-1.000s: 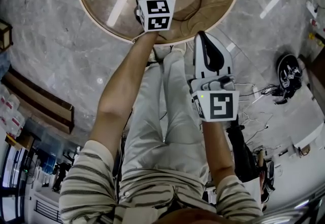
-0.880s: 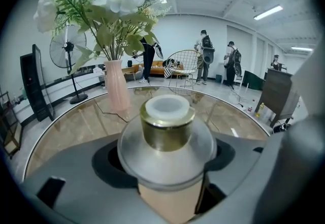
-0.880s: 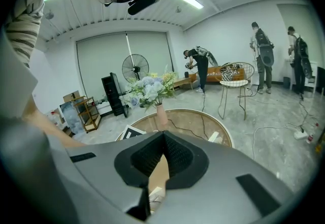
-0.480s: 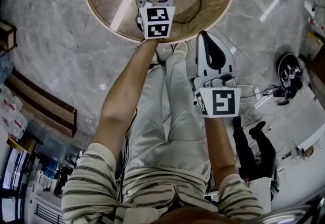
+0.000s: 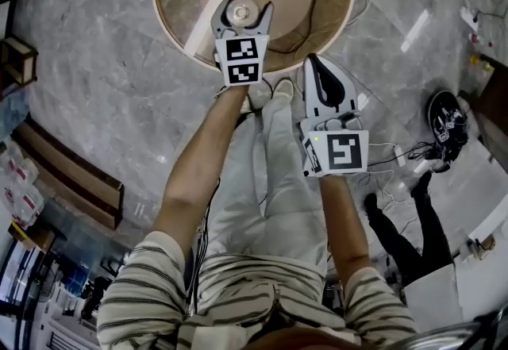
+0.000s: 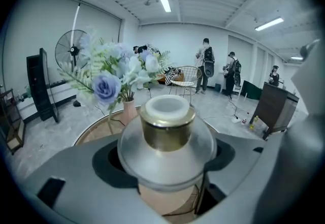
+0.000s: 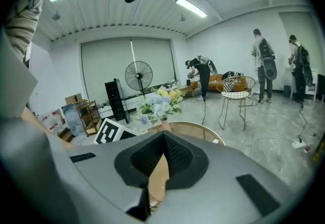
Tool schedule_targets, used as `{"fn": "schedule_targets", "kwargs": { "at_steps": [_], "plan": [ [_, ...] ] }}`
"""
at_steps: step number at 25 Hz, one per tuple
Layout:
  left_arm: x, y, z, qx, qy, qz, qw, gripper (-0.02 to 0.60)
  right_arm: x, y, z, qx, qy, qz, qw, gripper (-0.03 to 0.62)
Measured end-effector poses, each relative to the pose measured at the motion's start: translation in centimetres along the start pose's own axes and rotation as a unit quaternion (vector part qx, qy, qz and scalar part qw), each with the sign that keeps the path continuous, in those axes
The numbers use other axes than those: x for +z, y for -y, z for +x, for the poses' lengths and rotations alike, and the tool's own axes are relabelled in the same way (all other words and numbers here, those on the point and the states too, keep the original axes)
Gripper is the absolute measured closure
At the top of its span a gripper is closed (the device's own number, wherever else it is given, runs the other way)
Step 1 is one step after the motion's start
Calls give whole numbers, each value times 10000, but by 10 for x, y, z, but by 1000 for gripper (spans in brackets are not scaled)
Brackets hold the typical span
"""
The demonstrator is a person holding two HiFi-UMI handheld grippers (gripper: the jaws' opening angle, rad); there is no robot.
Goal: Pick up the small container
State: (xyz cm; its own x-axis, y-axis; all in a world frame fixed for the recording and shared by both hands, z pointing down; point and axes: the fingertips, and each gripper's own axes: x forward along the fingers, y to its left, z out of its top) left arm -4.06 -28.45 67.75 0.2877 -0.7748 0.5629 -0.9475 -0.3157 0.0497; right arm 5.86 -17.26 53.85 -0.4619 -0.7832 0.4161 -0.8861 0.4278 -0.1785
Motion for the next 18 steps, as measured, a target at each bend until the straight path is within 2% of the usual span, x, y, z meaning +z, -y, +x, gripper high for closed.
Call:
{"fn": "schedule_targets", "kwargs": {
  "at_steps": [18],
  "plan": [
    [109, 1, -158, -92, 304, -12, 9995, 252, 88, -54, -58, -19, 346, -63, 9994, 586]
  ]
}}
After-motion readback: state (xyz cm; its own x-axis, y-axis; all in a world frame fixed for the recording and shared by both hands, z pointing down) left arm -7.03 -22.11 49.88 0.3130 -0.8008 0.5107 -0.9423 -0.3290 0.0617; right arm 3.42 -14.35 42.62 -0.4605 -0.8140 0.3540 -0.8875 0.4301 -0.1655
